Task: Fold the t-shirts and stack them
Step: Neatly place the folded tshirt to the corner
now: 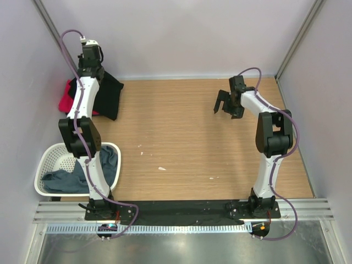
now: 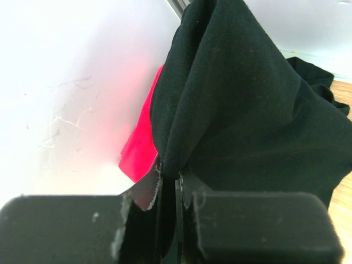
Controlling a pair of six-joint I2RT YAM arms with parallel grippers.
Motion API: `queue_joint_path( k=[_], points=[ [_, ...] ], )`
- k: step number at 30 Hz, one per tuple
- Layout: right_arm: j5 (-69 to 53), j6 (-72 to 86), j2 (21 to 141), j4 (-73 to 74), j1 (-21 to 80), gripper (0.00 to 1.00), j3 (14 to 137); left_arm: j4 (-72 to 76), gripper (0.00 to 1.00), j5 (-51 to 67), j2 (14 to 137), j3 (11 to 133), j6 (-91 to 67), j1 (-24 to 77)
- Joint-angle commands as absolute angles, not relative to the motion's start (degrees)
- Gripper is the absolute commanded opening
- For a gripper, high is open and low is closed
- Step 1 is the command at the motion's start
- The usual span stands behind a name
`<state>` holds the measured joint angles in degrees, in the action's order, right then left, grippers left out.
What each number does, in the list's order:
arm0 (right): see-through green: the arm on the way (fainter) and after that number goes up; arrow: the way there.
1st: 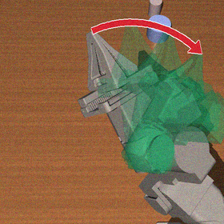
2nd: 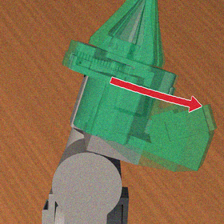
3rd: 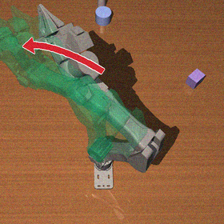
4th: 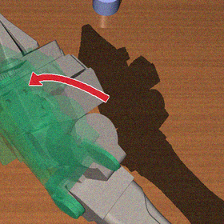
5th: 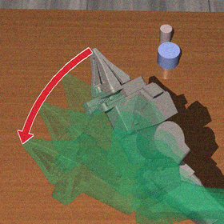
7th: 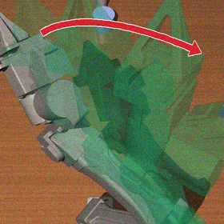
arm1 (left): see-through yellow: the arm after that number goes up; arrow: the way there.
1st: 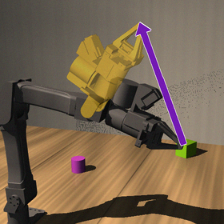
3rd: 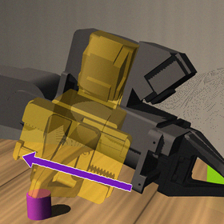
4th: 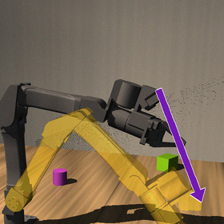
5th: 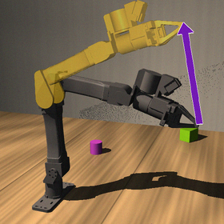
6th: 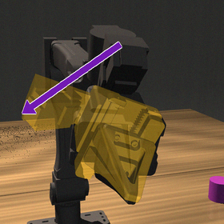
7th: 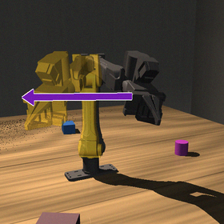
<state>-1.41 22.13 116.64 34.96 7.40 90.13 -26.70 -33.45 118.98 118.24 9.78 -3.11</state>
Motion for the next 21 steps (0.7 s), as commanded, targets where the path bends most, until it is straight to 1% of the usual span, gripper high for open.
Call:
queue_joint_path(
  k=[1, 6, 9, 10, 12, 13, 19, 21],
  points=[
    [-2.02, 21.18, 117.51, 34.89, 7.21, 1.00, 92.99, -19.35, 0.00, -37.34, 114.96, 117.69, 12.74, -3.34],
    [-2.11, 21.44, 117.86, 34.98, 7.29, 1.00, 92.90, -14.08, 0.00, -40.16, 114.44, 109.54, 15.02, -3.34],
    [-2.37, 21.53, 118.12, 34.89, 7.29, 1.00, 92.90, -7.14, 0.00, -43.32, 113.73, 105.58, 18.27, -2.90],
    [-2.55, 21.53, 118.21, 34.81, 7.29, 1.00, 92.90, -1.03, 0.00, -45.16, 113.82, 104.25, 22.72, -2.64],
    [-2.64, 21.53, 118.74, 34.89, 7.30, 1.00, 93.08, 6.47, 0.00, -50.85, 114.08, 99.87, 27.83, -1.76],
    [-2.81, 21.62, 118.83, 34.89, 7.38, 1.00, 93.16, 11.81, 0.00, -51.76, 114.17, 98.45, 29.51, -1.58],
    [-3.51, 21.71, 119.71, 35.07, 7.21, 1.00, 93.78, 19.76, 0.00, -52.99, 114.43, 92.91, 36.38, -0.61],
    [-3.69, 21.71, 119.97, 35.16, 7.29, 1.00, 94.04, 19.51, 0.00, -52.91, 115.66, 92.46, 36.56, -0.70]
  ],
)
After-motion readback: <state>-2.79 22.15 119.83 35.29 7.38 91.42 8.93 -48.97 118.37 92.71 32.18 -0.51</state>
